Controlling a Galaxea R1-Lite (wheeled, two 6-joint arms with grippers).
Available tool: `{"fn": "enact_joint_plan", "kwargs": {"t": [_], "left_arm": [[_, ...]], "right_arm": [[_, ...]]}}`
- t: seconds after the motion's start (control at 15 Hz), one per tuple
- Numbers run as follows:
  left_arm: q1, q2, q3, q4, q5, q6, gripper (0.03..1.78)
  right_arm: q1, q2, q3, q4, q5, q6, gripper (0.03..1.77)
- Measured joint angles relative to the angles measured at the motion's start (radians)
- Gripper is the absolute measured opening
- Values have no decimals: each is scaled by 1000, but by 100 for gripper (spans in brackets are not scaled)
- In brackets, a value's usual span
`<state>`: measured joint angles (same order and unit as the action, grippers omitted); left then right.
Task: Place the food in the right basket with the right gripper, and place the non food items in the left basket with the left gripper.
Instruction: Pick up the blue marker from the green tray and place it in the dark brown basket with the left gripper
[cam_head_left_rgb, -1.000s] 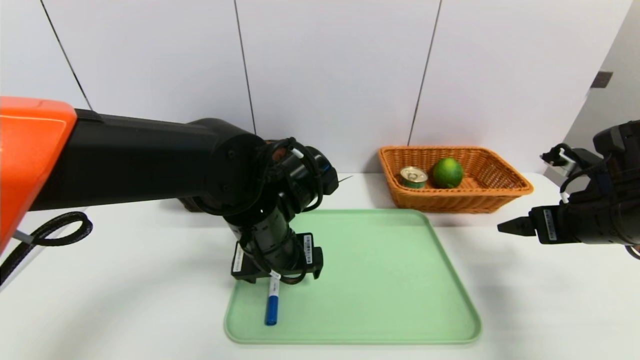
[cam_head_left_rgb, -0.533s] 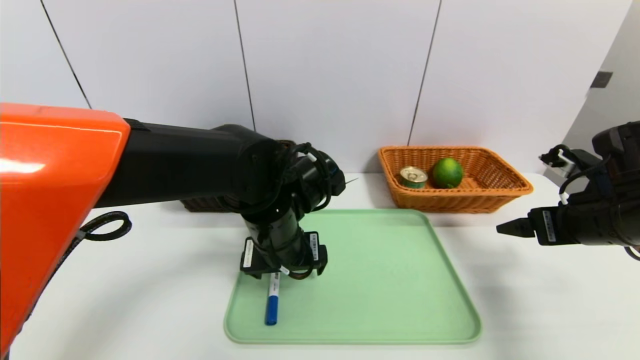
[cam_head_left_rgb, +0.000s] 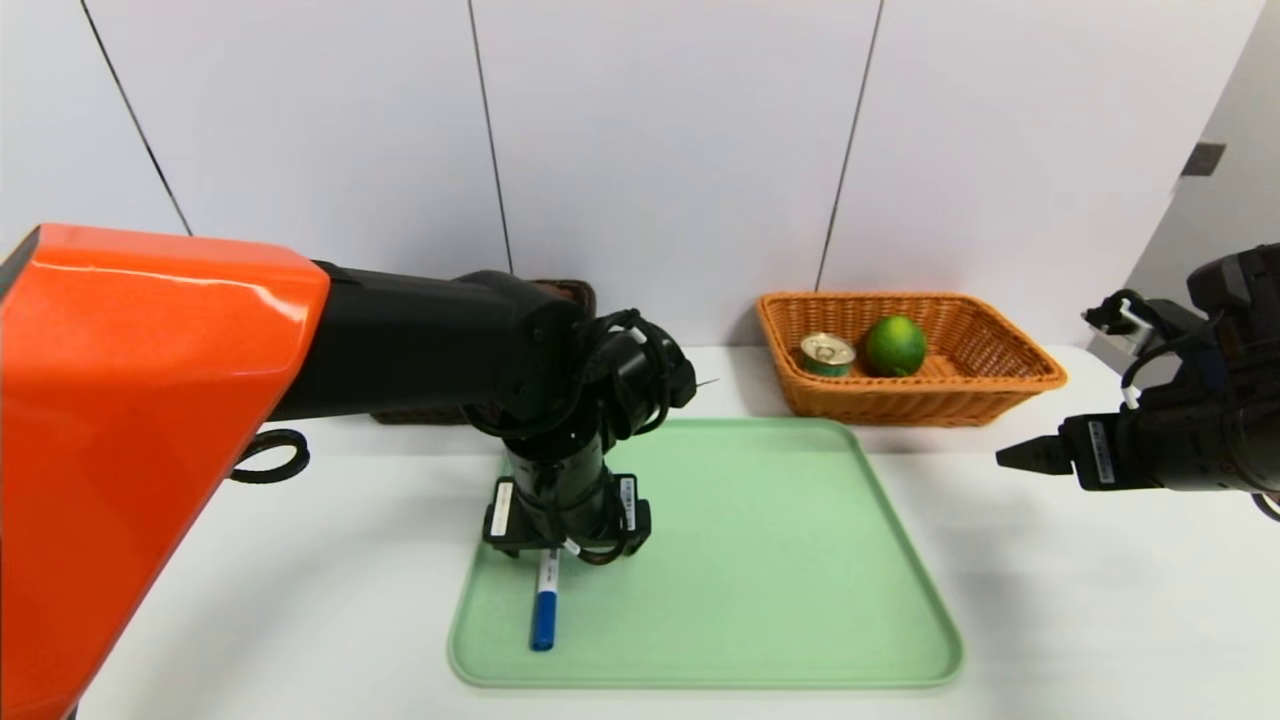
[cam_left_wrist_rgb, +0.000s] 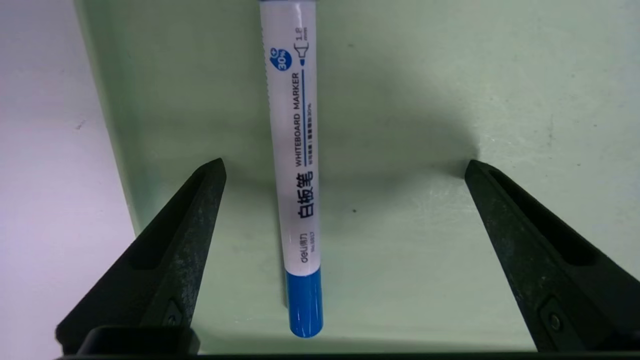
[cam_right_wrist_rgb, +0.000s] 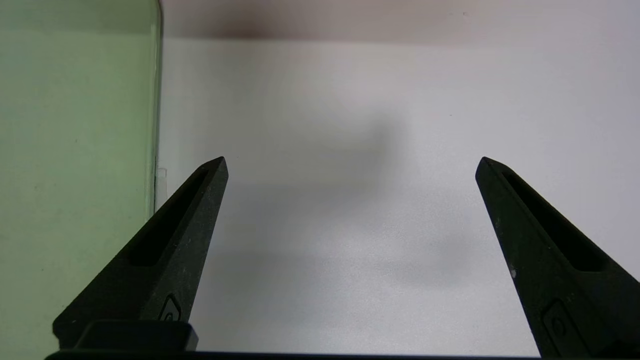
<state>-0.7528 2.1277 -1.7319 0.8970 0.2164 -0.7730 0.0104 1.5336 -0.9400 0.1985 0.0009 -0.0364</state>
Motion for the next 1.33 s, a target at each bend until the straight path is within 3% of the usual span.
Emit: {"fn": "enact_joint_plan", "kwargs": {"t": [0.4, 0.67, 0.93, 1.07, 1.33], "left_arm": [[1, 13, -5, -2, 1, 14, 169], [1, 17, -3, -2, 0, 14, 113], [1, 17, -1, 6, 1, 14, 77], [1, 17, 1, 22, 2, 12, 18], [1, 11, 2, 28, 1, 9, 18]], "right_arm": [[0, 1, -1, 0, 1, -1, 171], [-1, 0, -2, 0, -1, -3, 171], [0, -4, 0, 0, -1, -3, 171], [0, -7, 0, 0, -1, -3, 171], [2, -16, 4, 0, -3, -3, 171]]}}
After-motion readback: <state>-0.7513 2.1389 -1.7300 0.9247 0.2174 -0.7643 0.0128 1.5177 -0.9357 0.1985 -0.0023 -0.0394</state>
